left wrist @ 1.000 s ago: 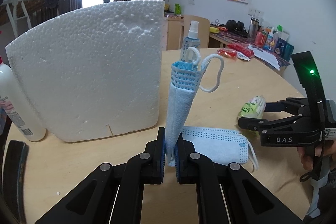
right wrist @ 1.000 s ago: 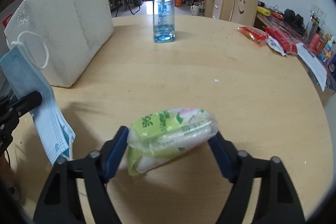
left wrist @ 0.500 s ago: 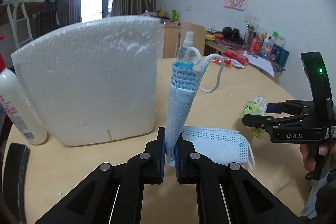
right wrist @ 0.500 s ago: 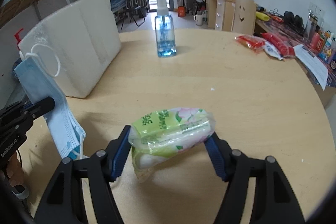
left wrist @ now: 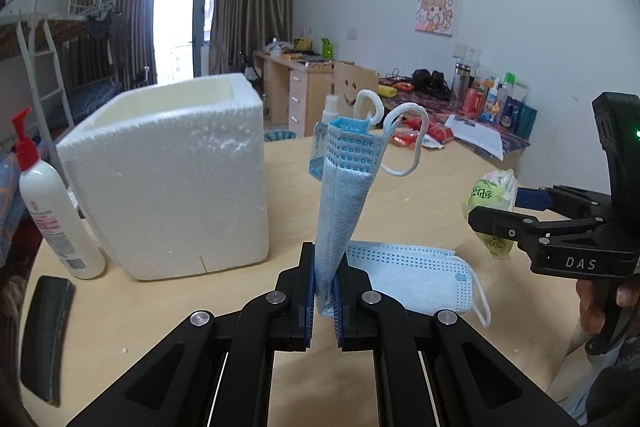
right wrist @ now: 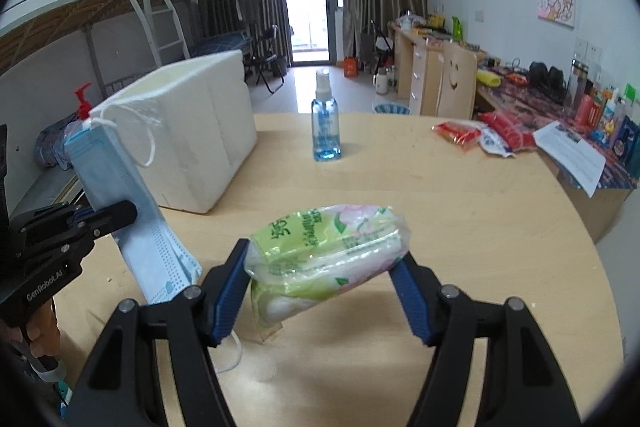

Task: Organize soft objects
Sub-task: 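Lift the blue mask and wet-wipes pack and carry both over the foam box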

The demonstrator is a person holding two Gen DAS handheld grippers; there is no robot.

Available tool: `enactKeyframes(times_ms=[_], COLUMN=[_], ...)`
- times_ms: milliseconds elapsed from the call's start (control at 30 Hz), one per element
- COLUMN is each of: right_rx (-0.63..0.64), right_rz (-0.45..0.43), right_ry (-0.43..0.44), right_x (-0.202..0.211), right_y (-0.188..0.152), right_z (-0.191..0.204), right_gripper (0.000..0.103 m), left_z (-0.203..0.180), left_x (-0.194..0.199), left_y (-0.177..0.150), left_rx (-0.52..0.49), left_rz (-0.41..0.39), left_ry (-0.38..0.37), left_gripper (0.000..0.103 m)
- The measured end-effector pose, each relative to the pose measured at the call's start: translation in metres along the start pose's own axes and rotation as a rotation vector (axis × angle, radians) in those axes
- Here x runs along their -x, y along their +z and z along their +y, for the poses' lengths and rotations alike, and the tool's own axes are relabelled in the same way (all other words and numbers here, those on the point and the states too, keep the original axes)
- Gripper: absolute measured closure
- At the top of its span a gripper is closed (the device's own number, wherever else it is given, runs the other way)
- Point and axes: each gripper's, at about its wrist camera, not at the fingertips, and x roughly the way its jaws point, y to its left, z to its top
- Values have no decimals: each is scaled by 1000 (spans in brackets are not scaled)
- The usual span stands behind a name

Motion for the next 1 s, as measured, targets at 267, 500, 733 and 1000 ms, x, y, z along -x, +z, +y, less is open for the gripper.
enactKeyframes(times_ms=[267,500,733,1000], right_rx=[20,41,48,57], right_rz=[-75,-138,-197,-263], right_ry=[-2,-1,1,10], right_x=[35,64,90,116], right_y=[-7,-13,-18,-26], right_z=[7,13,17,21], right_gripper=[31,31,31,31], left_z=[-15,-24,-37,-56], left_x=[31,58,83,117], left_y=[-3,-5,-9,-14], left_rx=[-20,-43,-68,-79], left_rz=[-56,-97,-126,-192], left_ry=[7,19,37,67], left_gripper=[95,95,95,95])
